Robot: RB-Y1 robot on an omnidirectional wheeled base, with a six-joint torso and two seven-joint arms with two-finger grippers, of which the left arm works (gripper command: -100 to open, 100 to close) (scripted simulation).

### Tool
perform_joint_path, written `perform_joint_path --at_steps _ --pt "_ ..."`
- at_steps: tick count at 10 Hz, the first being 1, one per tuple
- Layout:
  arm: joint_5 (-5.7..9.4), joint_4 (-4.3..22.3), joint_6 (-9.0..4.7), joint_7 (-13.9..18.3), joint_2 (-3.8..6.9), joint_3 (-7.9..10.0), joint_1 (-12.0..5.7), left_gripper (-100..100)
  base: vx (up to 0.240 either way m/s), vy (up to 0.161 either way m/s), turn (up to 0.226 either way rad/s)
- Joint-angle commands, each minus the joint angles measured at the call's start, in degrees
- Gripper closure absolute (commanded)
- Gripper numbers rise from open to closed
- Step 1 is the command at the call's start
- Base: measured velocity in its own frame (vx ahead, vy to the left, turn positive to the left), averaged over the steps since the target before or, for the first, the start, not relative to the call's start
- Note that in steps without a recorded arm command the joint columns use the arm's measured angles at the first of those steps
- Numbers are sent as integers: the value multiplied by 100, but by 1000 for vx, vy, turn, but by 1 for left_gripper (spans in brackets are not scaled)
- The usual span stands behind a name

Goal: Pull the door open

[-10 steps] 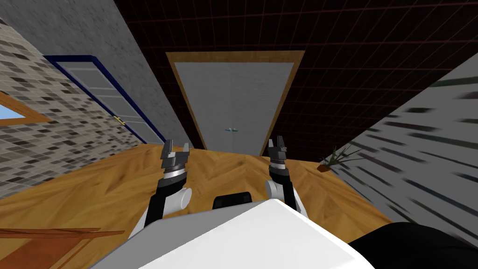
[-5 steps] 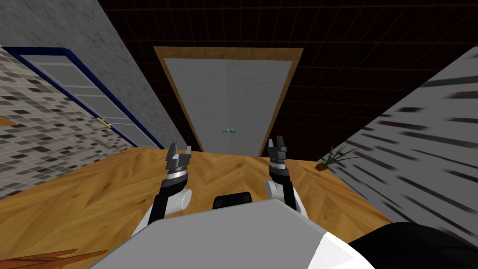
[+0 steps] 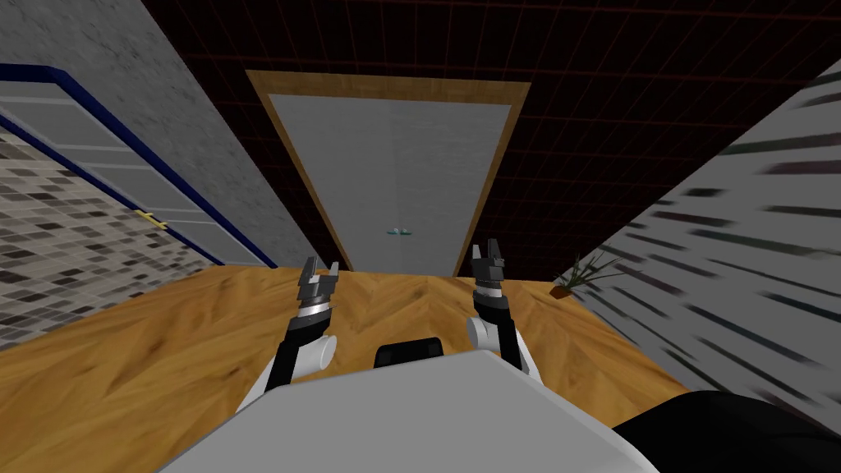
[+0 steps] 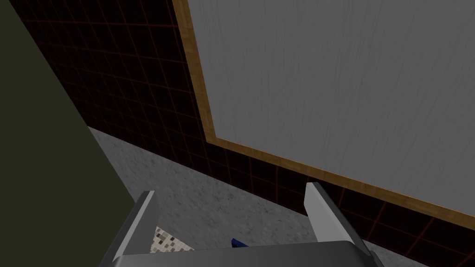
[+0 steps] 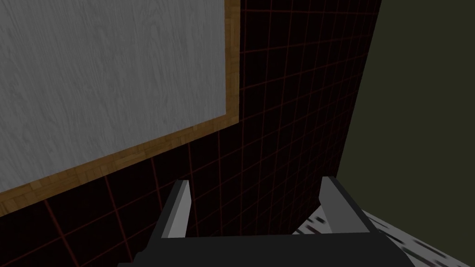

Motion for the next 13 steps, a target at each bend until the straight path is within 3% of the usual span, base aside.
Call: perform_joint_path --at_steps 1,13 --pt "-2 201 -58 26 33 -6 -29 -100 95 -24 -79" --pt "94 1958 -546 368 473 130 -334 -100 103 -14 -85"
